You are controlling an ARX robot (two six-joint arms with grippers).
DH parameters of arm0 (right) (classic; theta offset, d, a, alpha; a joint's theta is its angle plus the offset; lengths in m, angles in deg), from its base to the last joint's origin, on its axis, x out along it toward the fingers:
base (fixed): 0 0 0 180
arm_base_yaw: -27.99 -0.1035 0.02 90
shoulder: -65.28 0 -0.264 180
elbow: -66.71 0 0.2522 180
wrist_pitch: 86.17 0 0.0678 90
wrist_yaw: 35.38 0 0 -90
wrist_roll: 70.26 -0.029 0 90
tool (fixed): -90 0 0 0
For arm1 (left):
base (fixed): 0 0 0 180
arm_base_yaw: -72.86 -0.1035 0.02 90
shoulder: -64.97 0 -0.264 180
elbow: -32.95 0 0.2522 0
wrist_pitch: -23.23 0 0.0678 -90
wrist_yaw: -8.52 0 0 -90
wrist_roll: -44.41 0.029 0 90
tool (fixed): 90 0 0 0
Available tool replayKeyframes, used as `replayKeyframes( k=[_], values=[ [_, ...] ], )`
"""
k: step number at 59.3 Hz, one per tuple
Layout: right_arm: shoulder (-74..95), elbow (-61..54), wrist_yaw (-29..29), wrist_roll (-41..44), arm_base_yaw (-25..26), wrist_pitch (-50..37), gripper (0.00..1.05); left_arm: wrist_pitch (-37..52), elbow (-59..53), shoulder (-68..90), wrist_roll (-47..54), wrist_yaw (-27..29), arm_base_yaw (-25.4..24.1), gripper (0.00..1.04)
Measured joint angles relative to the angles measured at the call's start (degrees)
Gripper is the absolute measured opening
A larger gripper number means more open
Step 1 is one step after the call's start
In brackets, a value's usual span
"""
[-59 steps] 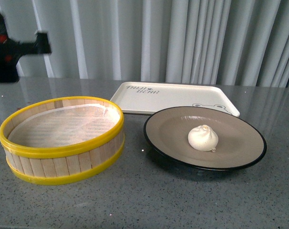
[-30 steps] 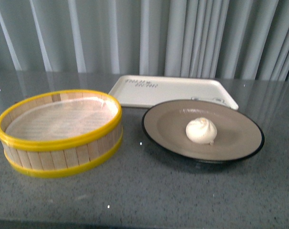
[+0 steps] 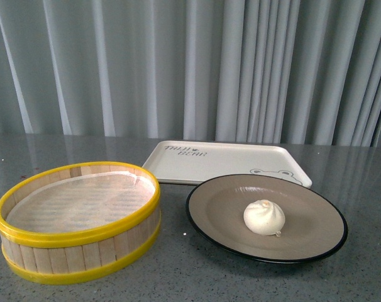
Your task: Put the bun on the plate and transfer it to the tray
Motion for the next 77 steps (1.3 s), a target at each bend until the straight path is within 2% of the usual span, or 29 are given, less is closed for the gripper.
replayKeyframes(
  k=[56,60,77],
  values=[
    [0.0,0.0,0.0,0.0,0.0,0.0,0.96,-22.38,-0.02,-23.21,0.02,-0.07,-0.02,0.04],
    [0.0,0.0,-0.02,0.0,0.0,0.0,0.96,-31.39,-0.02,-30.25,0.04,-0.09,-0.02,0.04],
    [0.0,0.0,0.0,0.0,0.0,0.0,0.96,-32.3,-0.02,-32.76,0.02,-0.07,-0.02,0.04]
  ],
)
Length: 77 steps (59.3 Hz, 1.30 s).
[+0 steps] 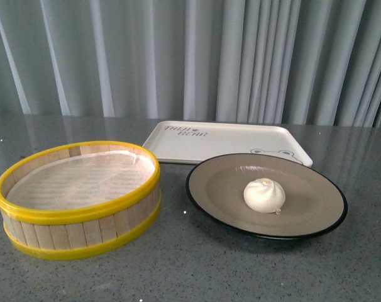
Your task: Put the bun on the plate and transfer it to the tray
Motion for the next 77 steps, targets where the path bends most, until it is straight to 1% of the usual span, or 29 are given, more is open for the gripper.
replayKeyframes(
  k=[2,5,7,8,13,14,17,18,20,27,28,30,32,35,54,55,56,57,58,60,66,71,72,75,77],
  values=[
    [0.0,0.0,0.0,0.0,0.0,0.0,0.96,0.0,0.0,0.0,-0.02,0.0,0.0,0.04],
    [0.0,0.0,0.0,0.0,0.0,0.0,0.96,0.0,0.0,0.0,0.0,0.0,0.0,0.12],
    [0.0,0.0,0.0,0.0,0.0,0.0,0.96,0.0,0.0,0.0,0.0,0.0,0.0,0.2],
    [0.0,0.0,0.0,0.0,0.0,0.0,0.96,0.0,0.0,0.0,0.0,0.0,0.0,0.21],
    [0.0,0.0,0.0,0.0,0.0,0.0,0.96,0.0,0.0,-0.02,0.0,0.0,0.0,0.37],
    [0.0,0.0,0.0,0.0,0.0,0.0,0.96,0.0,0.0,-0.02,0.0,0.0,0.0,0.39],
    [0.0,0.0,0.0,0.0,0.0,0.0,0.96,0.0,0.0,0.0,0.0,0.0,0.0,0.5],
    [0.0,0.0,0.0,0.0,0.0,0.0,0.96,0.0,0.0,0.0,0.0,0.0,0.0,0.52],
    [0.0,0.0,0.0,0.0,0.0,0.0,0.96,0.0,0.0,0.0,0.0,0.0,0.0,0.59],
    [0.0,0.0,0.0,0.0,0.0,0.0,0.96,0.0,0.0,0.0,0.0,0.0,0.0,0.91],
    [0.0,0.0,0.0,0.0,0.0,0.0,0.96,0.0,0.0,0.0,0.0,0.0,0.02,0.93],
    [0.0,0.0,0.0,0.0,0.0,0.0,0.96,0.0,0.0,0.0,0.0,0.0,0.0,0.99],
    [0.0,0.0,0.0,0.0,0.0,0.0,0.96,0.0,0.0,-0.02,0.04,0.0,0.02,1.0],
    [0.0,0.0,0.0,0.0,0.0,0.0,0.96,0.0,0.0,-0.02,0.0,0.0,0.0,0.98],
    [0.37,0.11,0.11,-0.57,0.0,0.5,0.96,0.0,0.0,0.0,0.0,0.0,0.0,0.98],
    [1.38,0.9,0.52,-3.02,0.0,2.43,0.96,0.0,0.0,-0.02,0.02,0.02,0.0,0.98],
    [4.52,2.36,0.96,-7.28,0.0,4.22,0.96,0.0,0.0,0.0,0.02,0.02,0.0,0.98],
    [6.12,2.78,0.96,-8.2,0.0,4.04,0.96,0.0,0.0,0.0,0.0,0.02,0.0,0.98],
    [9.42,3.61,0.85,-12.57,-0.04,2.86,0.96,0.0,0.0,0.0,0.02,0.0,0.0,0.98],
    [14.8,4.72,0.46,-18.25,-0.44,-0.2,0.96,0.0,0.0,-0.02,0.02,-0.04,0.0,0.98],
    [34.91,7.74,2.56,-40.02,-3.63,-18.4,0.96,0.0,0.0,0.0,0.02,0.0,0.0,0.98],
    [47.43,10.08,2.91,-52.65,-7.52,-29.18,0.96,0.0,0.0,-0.04,0.02,0.0,0.0,0.98],
    [48.65,10.36,2.95,-53.18,-7.96,-30.05,0.96,0.0,0.0,-0.04,0.02,0.0,0.0,0.98],
    [55.12,12.2,3.41,-60.15,-10.62,-34.45,0.96,0.0,0.0,-0.02,0.02,0.0,0.02,0.98],
    [58.77,13.38,3.39,-62.95,-12.33,-36.33,0.96,0.0,0.0,-0.04,0.0,0.0,0.02,0.98]
  ],
)
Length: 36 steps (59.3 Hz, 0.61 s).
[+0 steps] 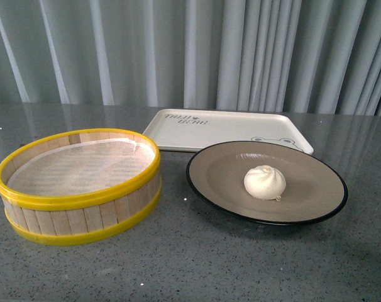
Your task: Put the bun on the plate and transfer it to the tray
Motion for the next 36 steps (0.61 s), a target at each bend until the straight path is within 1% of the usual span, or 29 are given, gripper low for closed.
replayKeyframes(
  k=[6,13,25,36],
  values=[
    [7.65,2.67,-0.94,-7.54,-3.69,-2.6,0.96,0.0,0.0,0.0,0.02,0.0,-0.02,0.98],
    [11.96,4.7,-1.29,-14.4,-5.38,-2.84,0.96,0.0,0.0,0.0,0.02,0.0,-0.02,0.98],
    [14.53,7.08,-1.01,-19.19,-6.08,-1.07,0.96,0.0,0.0,0.0,0.02,0.0,-0.02,0.98],
    [17.62,8.37,-0.37,-20.15,-6.08,0.59,0.96,0.0,0.0,0.0,0.02,0.0,-0.02,0.98]
  ],
)
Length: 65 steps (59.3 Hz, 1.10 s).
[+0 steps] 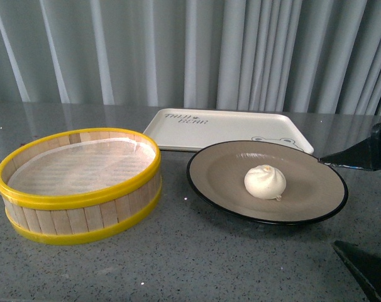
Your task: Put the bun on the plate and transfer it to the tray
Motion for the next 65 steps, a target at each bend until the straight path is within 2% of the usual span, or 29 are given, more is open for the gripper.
replayKeyframes(
  k=[23,57,65],
  values=[
    [9.46,4.96,2.01,-1.03,2.29,-1.4,0.96,0.0,0.0,0.0,0.0,0.0,0.0,0.98],
    [17.75,10.14,2.91,-0.96,1.79,-3.41,0.96,0.0,0.0,0.0,0.0,0.0,0.02,0.98],
    [18.88,11.34,3.96,-1.2,1.64,-2.51,0.75,0.0,0.0,0.0,0.0,0.0,0.0,0.98]
  ],
)
